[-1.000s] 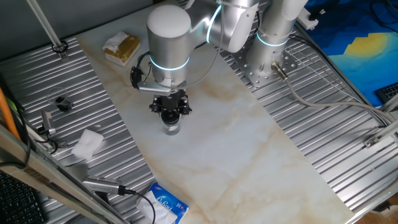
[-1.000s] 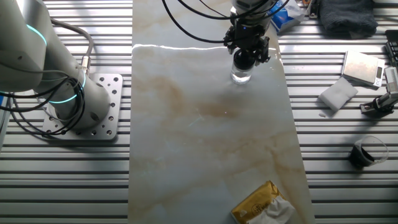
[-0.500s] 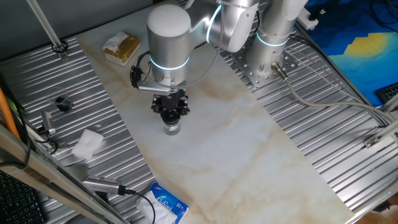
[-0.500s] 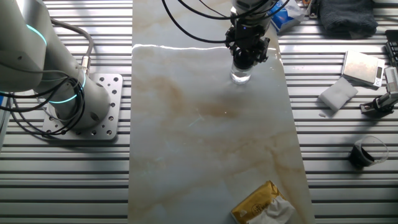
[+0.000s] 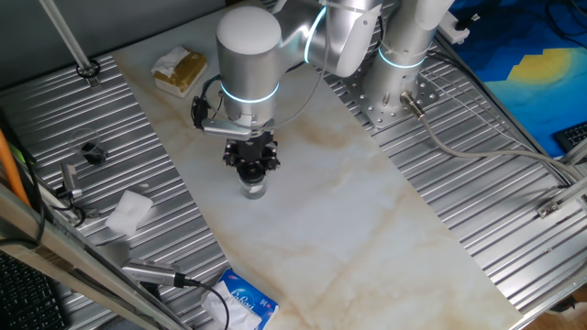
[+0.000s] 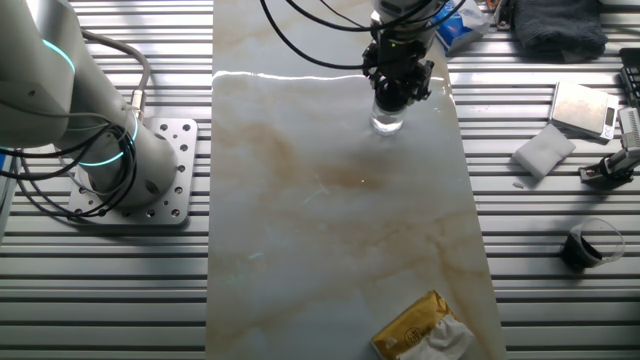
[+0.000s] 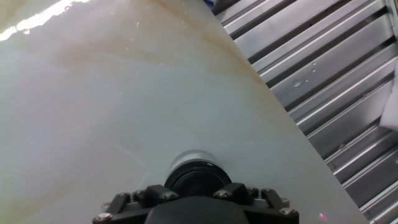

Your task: Screw the lid onto the jar

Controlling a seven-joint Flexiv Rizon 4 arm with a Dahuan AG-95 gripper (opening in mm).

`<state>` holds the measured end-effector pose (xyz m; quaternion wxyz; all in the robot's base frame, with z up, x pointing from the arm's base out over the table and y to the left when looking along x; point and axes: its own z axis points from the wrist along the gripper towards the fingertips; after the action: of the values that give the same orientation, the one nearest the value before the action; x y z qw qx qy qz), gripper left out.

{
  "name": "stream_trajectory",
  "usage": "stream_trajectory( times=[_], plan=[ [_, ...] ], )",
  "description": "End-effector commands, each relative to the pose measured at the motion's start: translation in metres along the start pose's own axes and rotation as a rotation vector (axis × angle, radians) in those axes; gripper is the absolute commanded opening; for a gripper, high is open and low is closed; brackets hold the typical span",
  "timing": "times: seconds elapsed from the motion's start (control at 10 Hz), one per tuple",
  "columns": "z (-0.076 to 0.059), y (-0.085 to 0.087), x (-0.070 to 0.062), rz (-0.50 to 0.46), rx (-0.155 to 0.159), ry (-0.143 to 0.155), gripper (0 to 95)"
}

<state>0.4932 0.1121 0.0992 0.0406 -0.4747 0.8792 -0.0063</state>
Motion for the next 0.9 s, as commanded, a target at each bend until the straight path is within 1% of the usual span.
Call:
stream_trajectory(
  times=[0.1, 0.6, 0.9],
  plan=[
    [0.0013, 0.0004, 0.0000, 0.036, 0.002, 0.000, 0.0],
    [0.0029, 0.0008, -0.0001, 0.076, 0.004, 0.008, 0.0],
    [0.0029, 0.0007, 0.0000, 0.064, 0.007, 0.006, 0.0]
  ],
)
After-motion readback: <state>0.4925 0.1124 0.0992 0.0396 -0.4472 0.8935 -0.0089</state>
